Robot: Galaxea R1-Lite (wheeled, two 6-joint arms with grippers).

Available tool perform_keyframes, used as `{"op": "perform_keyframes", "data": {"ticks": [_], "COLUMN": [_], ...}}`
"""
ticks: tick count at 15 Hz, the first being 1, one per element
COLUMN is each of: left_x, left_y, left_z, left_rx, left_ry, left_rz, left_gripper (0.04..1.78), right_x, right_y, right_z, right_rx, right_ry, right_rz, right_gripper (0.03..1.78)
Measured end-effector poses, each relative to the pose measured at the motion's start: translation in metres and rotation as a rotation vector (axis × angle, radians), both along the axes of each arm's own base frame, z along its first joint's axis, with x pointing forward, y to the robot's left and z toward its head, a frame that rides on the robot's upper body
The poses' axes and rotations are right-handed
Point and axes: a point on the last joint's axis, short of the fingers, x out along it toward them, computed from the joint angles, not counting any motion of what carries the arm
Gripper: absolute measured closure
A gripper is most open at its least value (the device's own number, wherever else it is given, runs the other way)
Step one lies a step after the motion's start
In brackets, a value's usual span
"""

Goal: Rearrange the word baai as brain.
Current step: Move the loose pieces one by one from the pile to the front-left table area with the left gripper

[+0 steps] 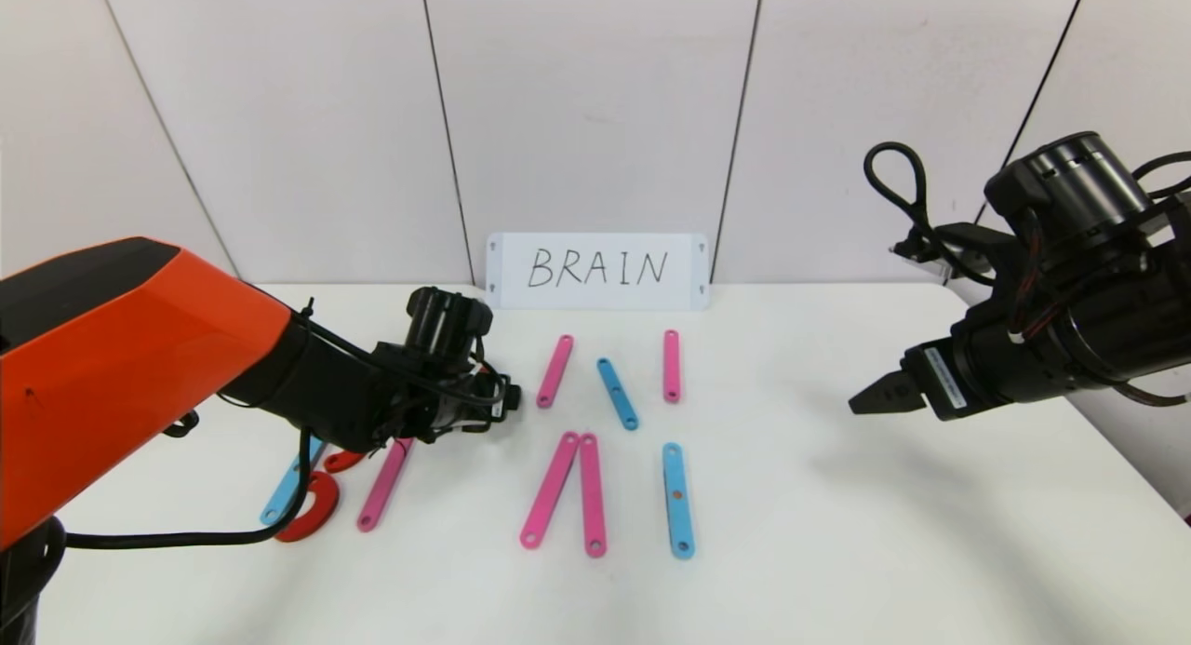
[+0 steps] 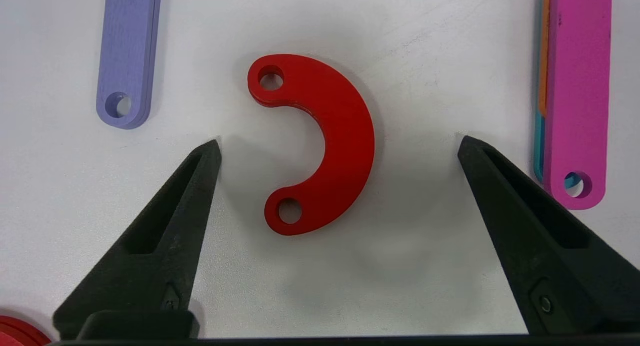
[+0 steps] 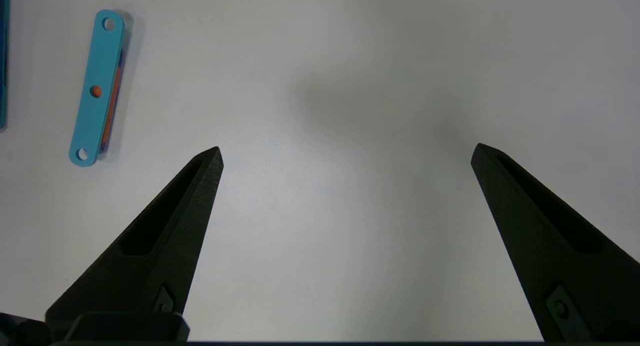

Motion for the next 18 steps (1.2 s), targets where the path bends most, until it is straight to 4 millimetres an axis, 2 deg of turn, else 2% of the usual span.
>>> {"op": "perform_keyframes", "data": {"ticks": [1,2,3,13,18], "left_x": [0.000,0.000,0.000,-0.003,-0.017], "left_y": [0.000,0.000,0.000,0.000,-0.002], "left_z": [0.000,0.000,0.000,0.002,0.008], "left_rx": [0.001,0.002,0.003,0.005,0.010], "left_ry": [0.001,0.002,0.001,0.000,0.005], "left_rz": [0.000,0.000,0.000,0.002,-0.021], "left_gripper": [0.45,1.16,1.65,1.65,1.65], "right_x": [0.000,0.000,0.000,0.000,0.000], "right_y": [0.000,0.000,0.000,0.000,0.000], "right_z": [0.000,0.000,0.000,0.000,0.000], "right_rx": [-0.001,-0.001,-0.001,-0.001,-0.001], "right_ry": [0.000,0.000,0.000,-0.001,0.000], "right_rz": [0.000,0.000,0.000,0.000,0.000], "right_gripper": [0.07,0.07,0.07,0.07,0.07]}}
